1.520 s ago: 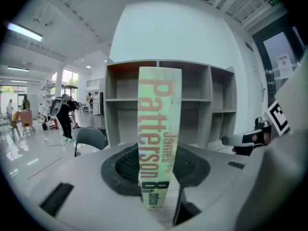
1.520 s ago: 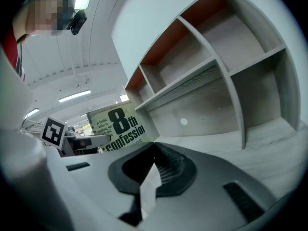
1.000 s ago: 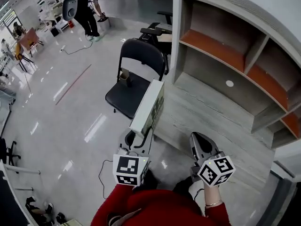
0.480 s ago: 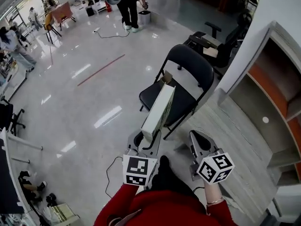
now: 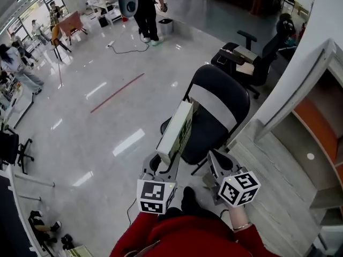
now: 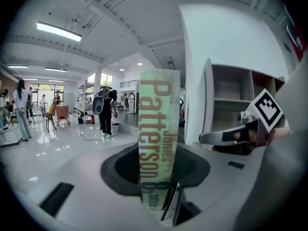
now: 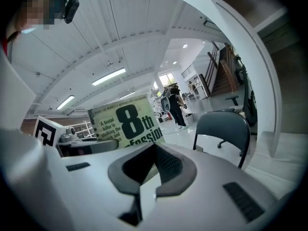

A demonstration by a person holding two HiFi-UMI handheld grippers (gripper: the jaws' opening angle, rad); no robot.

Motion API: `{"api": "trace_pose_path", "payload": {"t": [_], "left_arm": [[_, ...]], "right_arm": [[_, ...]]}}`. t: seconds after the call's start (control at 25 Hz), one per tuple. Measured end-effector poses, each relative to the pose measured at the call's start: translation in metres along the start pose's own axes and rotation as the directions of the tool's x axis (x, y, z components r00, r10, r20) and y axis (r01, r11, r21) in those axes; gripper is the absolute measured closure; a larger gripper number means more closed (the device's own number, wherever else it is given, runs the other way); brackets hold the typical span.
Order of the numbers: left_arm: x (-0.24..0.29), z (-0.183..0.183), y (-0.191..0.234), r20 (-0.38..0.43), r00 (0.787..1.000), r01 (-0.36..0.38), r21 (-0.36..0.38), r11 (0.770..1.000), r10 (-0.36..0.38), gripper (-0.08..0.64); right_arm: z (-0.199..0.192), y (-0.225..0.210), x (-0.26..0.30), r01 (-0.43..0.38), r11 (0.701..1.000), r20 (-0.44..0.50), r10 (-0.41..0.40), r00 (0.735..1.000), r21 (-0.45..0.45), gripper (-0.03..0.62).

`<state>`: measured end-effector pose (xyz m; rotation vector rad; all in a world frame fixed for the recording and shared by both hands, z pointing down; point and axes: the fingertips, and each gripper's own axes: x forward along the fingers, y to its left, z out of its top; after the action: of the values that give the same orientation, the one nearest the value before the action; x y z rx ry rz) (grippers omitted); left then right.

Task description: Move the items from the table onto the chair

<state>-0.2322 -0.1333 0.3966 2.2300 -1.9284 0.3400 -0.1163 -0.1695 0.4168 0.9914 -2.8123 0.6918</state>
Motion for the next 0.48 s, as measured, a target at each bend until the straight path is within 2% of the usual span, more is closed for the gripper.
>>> {"api": "trace_pose_path", "payload": {"t": [0.32,0.48], "left_arm": [[0.054,0.023,0.011,-0.009,0.998,0.059,0.052,0.997,-0.059,0.394],[0.087,0.020,0.020,-0.023,0.997,0.081,0.068,0.994,-0.080,0.394]], "right_arm": [[0.010,-0.024,0.027,0.057,0.998,0.006,-0.057,0.998,0.021,0.580],[0.016,-0.044,0.039,0.110,0.993,0.029,-0.111,0.993,0.037,0.580]]}}
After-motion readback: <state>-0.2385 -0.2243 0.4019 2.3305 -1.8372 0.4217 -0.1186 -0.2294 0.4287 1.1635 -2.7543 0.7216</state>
